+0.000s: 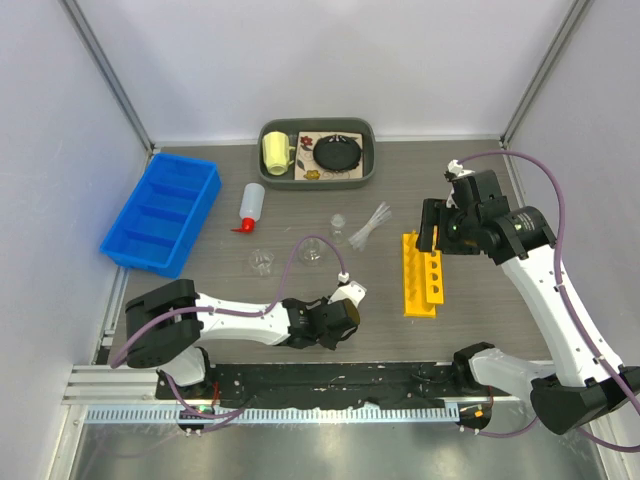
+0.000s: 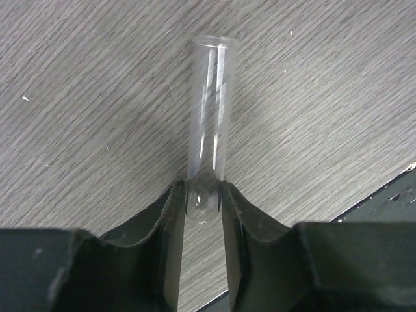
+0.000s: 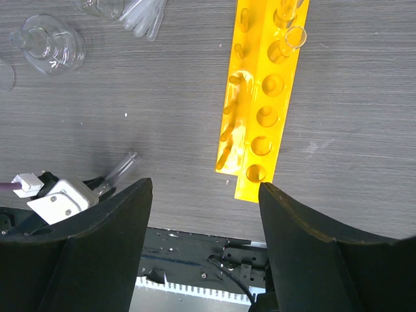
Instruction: Organize the chemistry lab equipment
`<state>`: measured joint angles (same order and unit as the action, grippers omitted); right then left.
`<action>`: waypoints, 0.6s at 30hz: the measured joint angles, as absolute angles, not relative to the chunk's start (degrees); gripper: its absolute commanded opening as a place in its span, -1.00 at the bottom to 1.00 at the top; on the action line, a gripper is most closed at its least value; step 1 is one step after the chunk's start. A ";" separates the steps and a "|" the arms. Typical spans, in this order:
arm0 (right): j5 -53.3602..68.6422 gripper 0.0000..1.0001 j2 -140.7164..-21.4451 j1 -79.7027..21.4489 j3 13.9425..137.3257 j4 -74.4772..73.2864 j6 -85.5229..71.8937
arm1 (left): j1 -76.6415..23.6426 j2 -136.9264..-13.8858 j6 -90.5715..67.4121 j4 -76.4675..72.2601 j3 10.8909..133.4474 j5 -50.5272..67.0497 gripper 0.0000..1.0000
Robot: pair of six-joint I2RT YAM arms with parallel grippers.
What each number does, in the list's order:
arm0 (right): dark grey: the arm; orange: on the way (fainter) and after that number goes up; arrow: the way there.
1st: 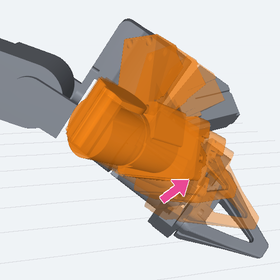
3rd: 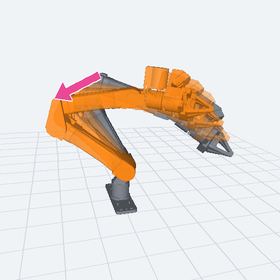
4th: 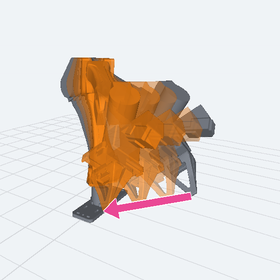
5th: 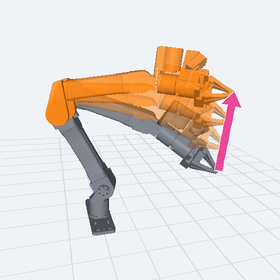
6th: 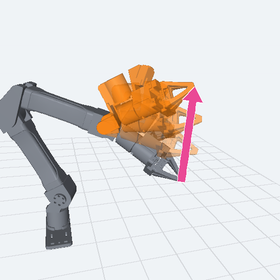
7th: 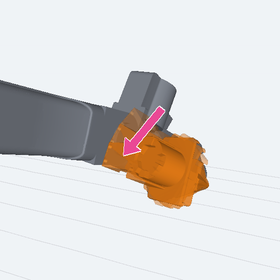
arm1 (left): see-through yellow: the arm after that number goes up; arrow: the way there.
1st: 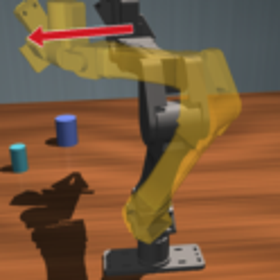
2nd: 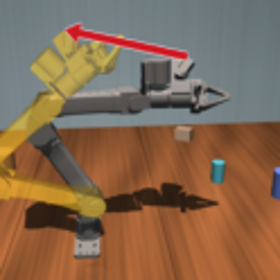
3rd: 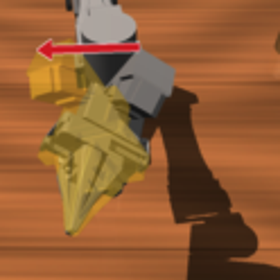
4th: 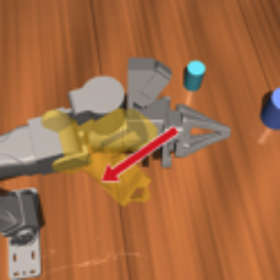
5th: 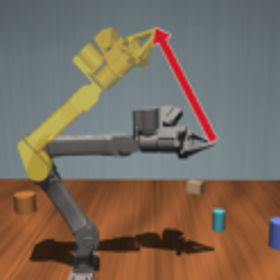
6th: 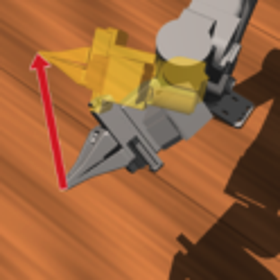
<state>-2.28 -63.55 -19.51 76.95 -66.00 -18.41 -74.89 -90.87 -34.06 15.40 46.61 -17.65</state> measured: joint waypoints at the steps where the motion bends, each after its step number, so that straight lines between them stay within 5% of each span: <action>1: -2.28 0.43 -63.35 -19.55 76.79 -66.00 -18.41 | -75.05 -91.00 -34.09 15.18 46.61 -18.04 -0.57; 10: 0.14 0.43 -61.73 -19.55 74.87 -64.86 -18.57 | -76.09 -89.67 -34.17 17.41 46.70 -18.74 -0.73; 18: 11.97 0.42 -60.07 -19.79 70.46 -62.00 -17.74 | -74.91 -72.93 -30.33 21.61 46.76 -9.61 -0.59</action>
